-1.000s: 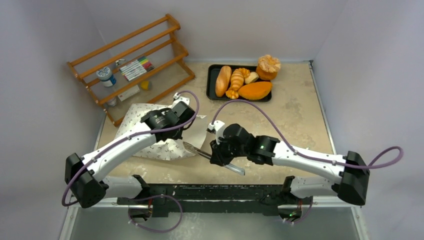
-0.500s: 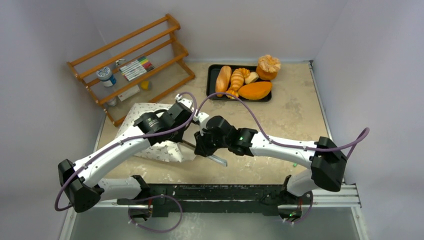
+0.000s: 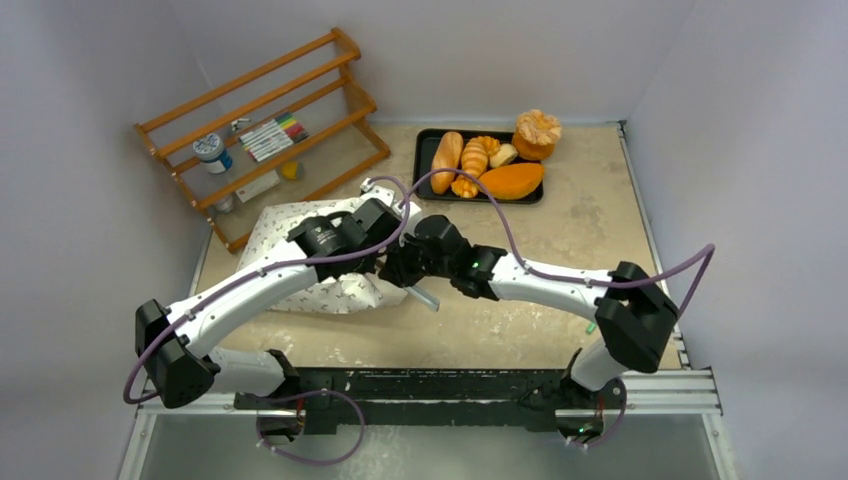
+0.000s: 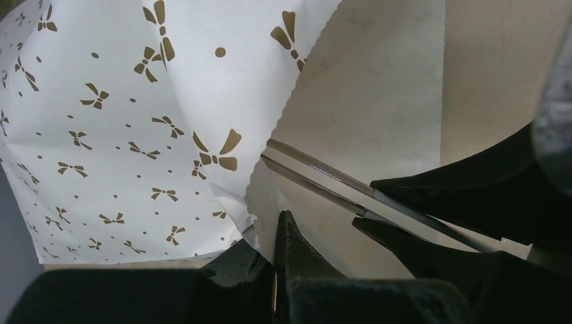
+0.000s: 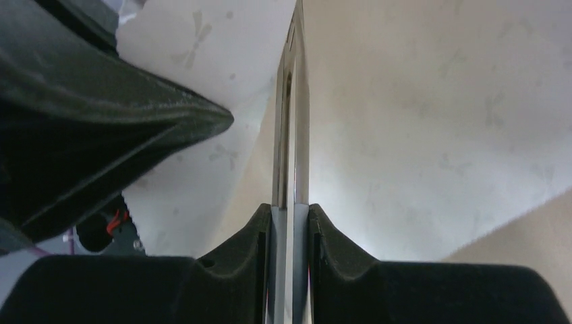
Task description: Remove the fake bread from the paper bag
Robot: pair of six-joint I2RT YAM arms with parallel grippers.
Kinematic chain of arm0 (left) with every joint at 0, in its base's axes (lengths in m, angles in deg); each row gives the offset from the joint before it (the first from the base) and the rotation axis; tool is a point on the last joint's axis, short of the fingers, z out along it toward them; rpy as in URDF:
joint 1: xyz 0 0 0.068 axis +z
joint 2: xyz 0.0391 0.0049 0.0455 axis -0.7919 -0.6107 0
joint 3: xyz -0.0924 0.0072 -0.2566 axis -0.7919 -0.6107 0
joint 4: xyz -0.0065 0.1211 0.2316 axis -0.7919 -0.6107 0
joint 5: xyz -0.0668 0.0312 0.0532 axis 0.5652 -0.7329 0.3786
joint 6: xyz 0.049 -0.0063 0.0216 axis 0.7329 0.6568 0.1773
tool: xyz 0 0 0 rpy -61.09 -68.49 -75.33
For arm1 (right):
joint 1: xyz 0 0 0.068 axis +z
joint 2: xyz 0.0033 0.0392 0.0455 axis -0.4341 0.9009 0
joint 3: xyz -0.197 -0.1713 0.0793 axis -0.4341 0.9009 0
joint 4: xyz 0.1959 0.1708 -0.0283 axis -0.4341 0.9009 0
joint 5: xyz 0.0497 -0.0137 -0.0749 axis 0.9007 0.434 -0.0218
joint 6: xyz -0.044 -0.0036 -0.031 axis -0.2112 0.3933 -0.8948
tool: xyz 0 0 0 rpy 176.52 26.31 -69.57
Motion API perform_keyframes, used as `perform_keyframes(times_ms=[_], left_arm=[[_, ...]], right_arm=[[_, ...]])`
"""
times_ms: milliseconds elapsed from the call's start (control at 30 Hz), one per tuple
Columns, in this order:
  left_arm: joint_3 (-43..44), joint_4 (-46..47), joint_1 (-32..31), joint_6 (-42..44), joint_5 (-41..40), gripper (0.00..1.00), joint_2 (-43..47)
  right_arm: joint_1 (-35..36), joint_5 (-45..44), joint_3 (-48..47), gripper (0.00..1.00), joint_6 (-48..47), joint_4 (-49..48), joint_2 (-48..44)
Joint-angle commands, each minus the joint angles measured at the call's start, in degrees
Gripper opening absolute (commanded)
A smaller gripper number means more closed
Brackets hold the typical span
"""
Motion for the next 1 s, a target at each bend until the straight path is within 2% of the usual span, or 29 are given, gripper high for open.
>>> perform_keyframes(times_ms=[0,133,433,733,967], left_arm=[[4.9,4.5,-7.0,8.7,6.4,0.00,0.1],[5.5,3.7,-8.2,8.7,5.2,0.00,1.3],[4.2,3.0,-9.3,7.2,3.6,0.00,4.3],[8.1,1.0,-9.3,8.2,-3.9,0.00,-0.3],[10.8,-0.6,-9.3,8.1,-10.0,0.00,-4.5]], right_arm=[[-1.6,0.5,-4.0,0.10,3.7,-7.1,7.7],[-1.7,0.1,-6.1,0.09,3.5,-8.0,11.3],[-3.5,-3.7,-6.3,0.07,5.5,-12.5,11.9],[-4.8,-21.2,-2.8,0.02,12.5,-15.2,6.2],[-6.6,-29.3,2.2,0.01,16.6,-14.9,0.0]])
